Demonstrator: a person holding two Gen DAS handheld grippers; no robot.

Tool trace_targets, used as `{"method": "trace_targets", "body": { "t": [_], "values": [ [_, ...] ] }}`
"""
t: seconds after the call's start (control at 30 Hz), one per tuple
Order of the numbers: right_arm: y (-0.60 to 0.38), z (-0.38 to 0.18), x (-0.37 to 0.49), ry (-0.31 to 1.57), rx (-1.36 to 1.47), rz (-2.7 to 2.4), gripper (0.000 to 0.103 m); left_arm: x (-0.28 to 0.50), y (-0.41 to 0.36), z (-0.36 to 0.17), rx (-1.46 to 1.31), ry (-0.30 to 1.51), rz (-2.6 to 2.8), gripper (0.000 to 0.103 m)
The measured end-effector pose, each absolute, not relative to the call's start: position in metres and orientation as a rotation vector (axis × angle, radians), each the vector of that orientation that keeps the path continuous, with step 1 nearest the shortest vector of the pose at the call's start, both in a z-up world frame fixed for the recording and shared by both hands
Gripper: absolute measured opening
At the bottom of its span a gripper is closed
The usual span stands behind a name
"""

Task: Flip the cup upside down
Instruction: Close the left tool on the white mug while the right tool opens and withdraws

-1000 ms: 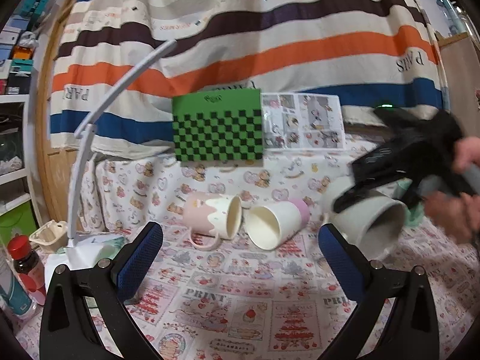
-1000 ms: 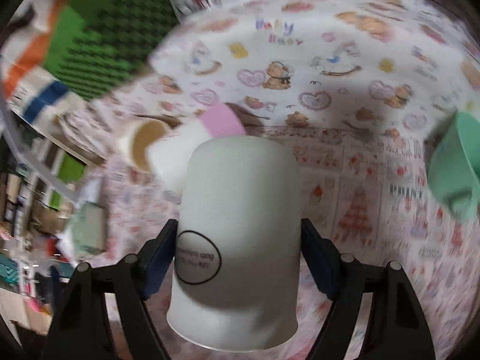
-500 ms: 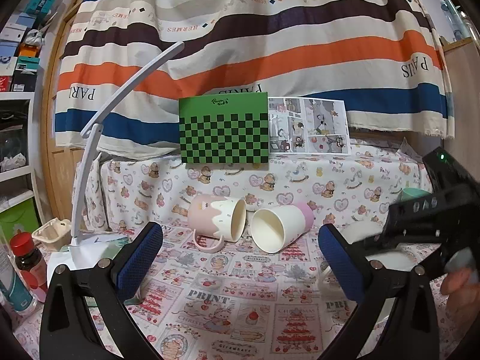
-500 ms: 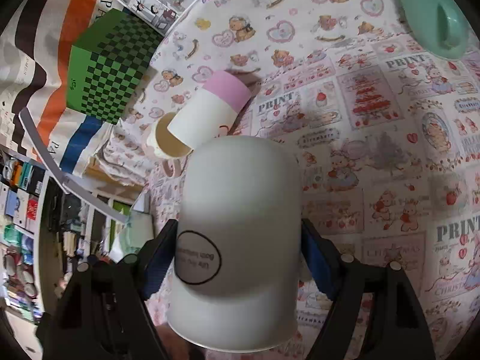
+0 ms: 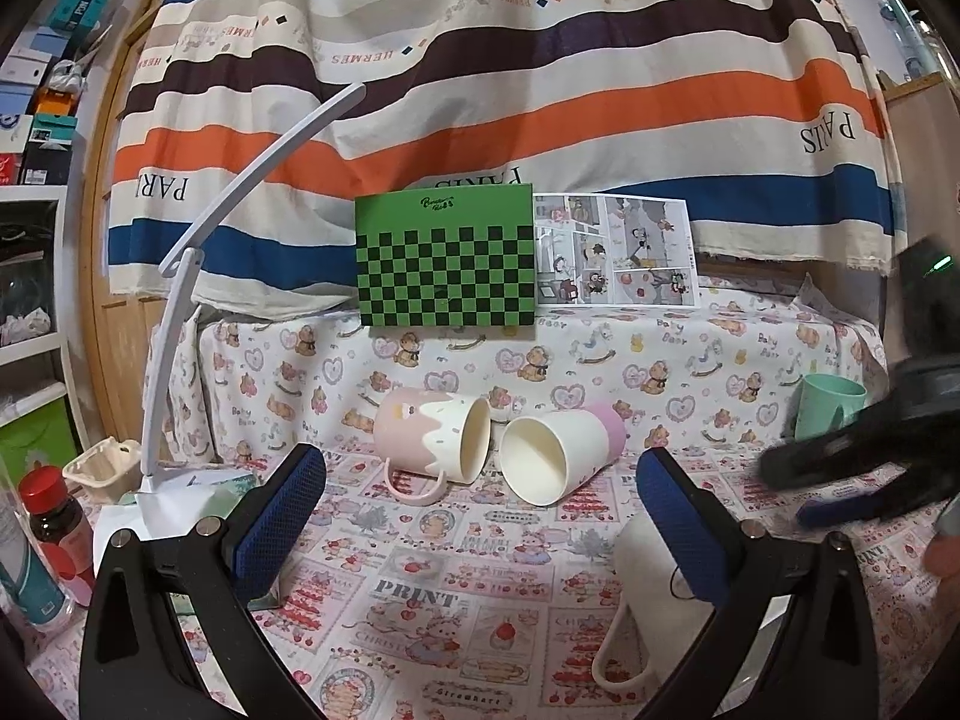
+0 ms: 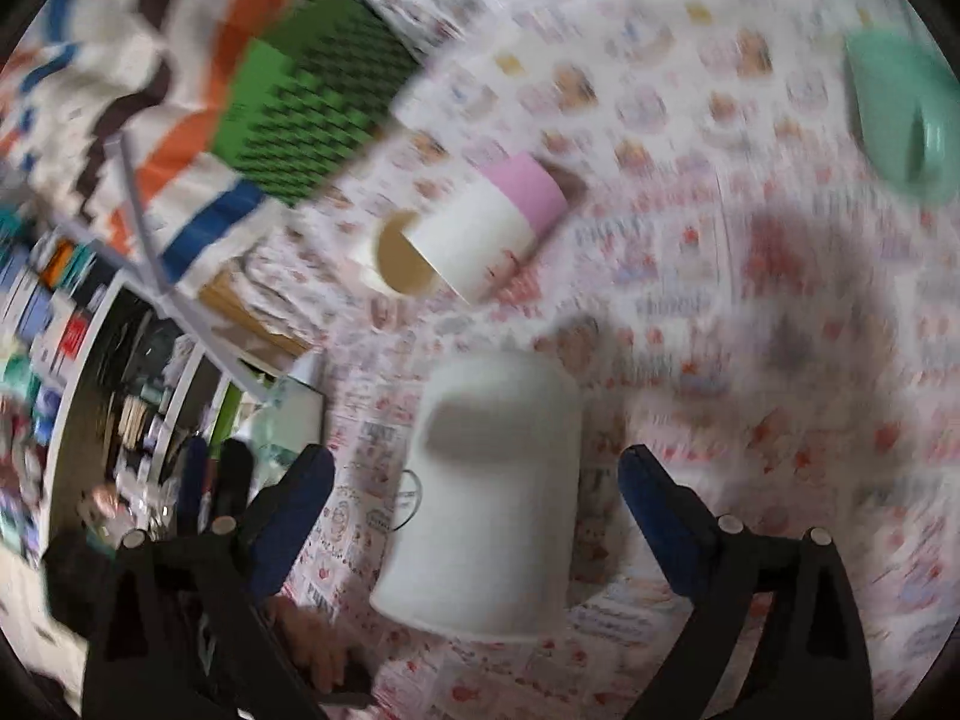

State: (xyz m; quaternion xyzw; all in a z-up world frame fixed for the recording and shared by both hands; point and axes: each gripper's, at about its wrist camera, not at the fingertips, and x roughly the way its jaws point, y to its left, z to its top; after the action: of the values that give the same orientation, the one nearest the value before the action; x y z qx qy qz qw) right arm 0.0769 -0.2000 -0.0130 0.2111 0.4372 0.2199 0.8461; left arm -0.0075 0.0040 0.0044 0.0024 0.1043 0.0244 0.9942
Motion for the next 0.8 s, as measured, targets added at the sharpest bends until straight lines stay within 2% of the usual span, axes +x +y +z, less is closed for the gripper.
{"method": "trace_targets", "body": {
  "t": [0.1,0.23,0.43,0.8],
  "values": [
    [-0.21,0.01,0.053,0.729,0.26,0.463,0.103,-0.006,0.004,0.004,0.005,0.217,0.047,0.103],
    [-0.222,0.014,0.024,0.537,0.032,0.381,0.103,-0.005,0.004,0.004,0.007,0.222,0.042,0.103],
    [-0.246,-0.003,0.006,0.39,-0.026,0.371,0.103,-0.002,0.004,0.002,0.005,0.236,0.04,0.103],
    [-0.25,-0.003,-0.015,0.296,-0.12,0.362,0.103,0.006,0.006,-0.001,-0.001,0.287,0.024,0.103]
  ]
}}
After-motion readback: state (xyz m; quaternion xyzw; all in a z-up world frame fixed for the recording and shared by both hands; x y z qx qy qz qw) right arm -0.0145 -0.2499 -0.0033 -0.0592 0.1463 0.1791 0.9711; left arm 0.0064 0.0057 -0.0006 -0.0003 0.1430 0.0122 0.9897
